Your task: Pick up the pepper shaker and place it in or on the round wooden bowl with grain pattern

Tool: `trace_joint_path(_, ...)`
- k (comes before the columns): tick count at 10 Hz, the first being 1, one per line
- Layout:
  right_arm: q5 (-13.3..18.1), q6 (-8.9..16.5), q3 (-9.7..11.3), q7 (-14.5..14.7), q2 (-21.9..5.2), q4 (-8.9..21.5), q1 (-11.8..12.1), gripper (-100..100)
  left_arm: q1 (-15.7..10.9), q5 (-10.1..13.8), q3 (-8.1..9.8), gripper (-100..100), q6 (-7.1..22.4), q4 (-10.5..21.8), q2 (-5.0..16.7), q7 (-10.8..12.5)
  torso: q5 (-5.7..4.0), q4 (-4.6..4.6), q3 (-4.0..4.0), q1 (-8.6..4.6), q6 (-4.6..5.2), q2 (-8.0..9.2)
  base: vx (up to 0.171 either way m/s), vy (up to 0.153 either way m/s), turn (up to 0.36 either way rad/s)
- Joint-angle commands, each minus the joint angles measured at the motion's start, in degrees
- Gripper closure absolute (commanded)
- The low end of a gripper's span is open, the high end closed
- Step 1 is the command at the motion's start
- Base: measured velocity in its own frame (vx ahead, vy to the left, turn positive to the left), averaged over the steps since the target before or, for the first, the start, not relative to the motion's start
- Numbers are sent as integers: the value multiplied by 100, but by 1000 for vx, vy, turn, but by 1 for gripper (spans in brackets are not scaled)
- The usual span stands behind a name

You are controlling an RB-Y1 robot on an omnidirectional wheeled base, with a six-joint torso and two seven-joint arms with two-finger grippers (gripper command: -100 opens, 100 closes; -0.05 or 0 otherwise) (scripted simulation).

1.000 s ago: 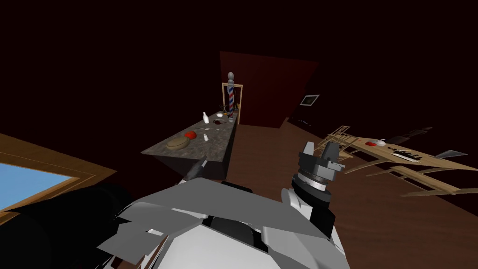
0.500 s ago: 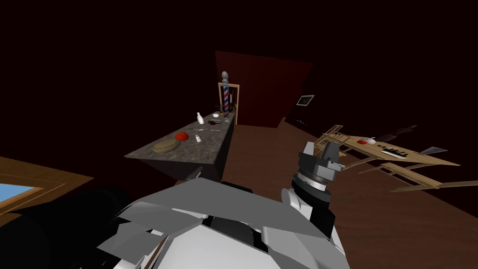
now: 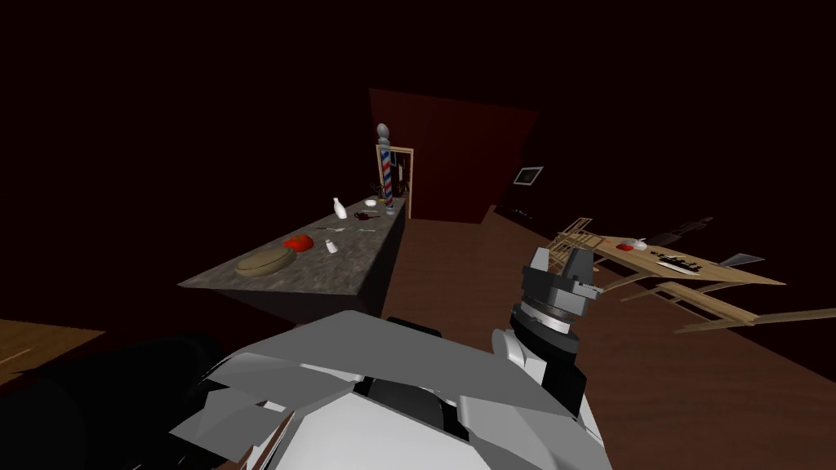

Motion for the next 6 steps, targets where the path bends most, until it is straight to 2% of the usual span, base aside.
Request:
trace_joint_path(1,0,0,0,0,0,0,0,0,192,21,-5,-100,42,119,100,-51,0,0,0,0,0,0,151,-80,-21)
trace_joint_path(3,0,0,0,0,0,0,0,0,608,126,64,-100,64,490,480,-138,1,1,5,5,0,11,161,-82,-42)
trace_joint_path(4,0,0,0,0,0,0,0,0,670,126,64,-100,64,496,514,-138,1,-1,-3,5,0,-4,168,-76,-6)
trace_joint_path(6,0,0,0,0,0,0,0,0,1097,240,157,-100,100,859,886,-190,1,-1,-1,4,0,0,183,-88,-27)
